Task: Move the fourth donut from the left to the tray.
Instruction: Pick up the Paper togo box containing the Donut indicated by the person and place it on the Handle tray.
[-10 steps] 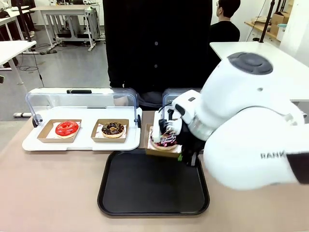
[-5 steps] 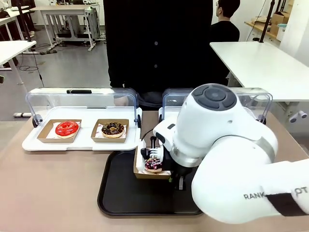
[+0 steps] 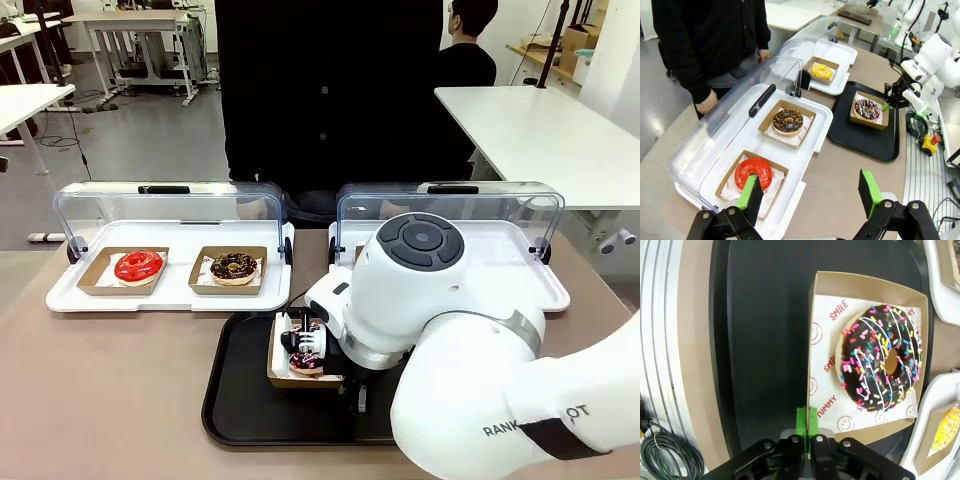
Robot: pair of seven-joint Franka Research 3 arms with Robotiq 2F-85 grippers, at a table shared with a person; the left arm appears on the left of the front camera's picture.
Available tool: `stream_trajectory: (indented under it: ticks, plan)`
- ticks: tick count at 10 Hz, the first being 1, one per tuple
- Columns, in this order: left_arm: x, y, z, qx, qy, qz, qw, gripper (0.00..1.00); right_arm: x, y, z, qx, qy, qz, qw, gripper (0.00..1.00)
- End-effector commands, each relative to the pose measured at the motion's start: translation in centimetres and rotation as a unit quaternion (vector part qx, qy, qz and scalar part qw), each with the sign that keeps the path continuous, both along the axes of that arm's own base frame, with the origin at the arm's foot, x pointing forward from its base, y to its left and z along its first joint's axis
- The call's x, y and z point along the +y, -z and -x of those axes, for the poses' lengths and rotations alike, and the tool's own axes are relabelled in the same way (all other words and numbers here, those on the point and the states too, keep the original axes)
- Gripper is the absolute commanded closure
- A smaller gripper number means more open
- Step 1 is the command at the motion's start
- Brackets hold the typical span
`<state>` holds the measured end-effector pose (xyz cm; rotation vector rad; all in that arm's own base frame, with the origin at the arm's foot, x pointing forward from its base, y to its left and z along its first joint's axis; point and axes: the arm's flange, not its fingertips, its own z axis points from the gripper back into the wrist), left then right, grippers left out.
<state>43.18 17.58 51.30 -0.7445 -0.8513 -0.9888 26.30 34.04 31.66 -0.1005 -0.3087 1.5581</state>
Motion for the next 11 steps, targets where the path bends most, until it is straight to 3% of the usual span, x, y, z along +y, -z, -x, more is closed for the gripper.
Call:
stream_trajectory:
  ticks: [1, 4, 5, 6, 8, 10, 11]
  plan:
    - [-0.1, -0.1, 0.1, 0.002, 0.004, 0.001, 1.0, 0.0, -8.0, 3.4, 6.1, -0.019, 0.006, -0.01, 1.0, 0.98]
    - [-0.1, -0.1, 0.1, 0.002, 0.004, 0.001, 1.0, 0.0, -8.3, 3.7, 5.8, -0.017, 0.004, -0.012, 1.0, 0.98]
    - [-0.1, -0.1, 0.1, 0.002, 0.004, 0.001, 1.0, 0.0, -8.3, 3.6, 5.7, -0.014, 0.003, -0.011, 1.0, 0.8]
    - [-0.1, -0.1, 0.1, 0.002, 0.004, 0.001, 1.0, 0.0, -8.5, 3.4, 5.5, -0.007, 0.001, -0.014, 1.0, 0.42]
    - [-0.1, -0.1, 0.1, 0.002, 0.004, 0.001, 1.0, 0.0, -8.5, 2.8, 5.4, -0.001, -0.002, -0.017, 1.0, 0.0]
    - [-0.1, -0.1, 0.1, 0.002, 0.004, 0.001, 1.0, 0.0, -8.7, 0.9, 5.7, 0.004, 0.002, -0.018, 1.0, 0.0]
    - [-0.1, -0.1, 0.1, 0.002, 0.004, 0.001, 1.0, 0.0, -8.8, -0.1, 5.9, 0.012, -0.001, -0.022, 1.0, 0.1]
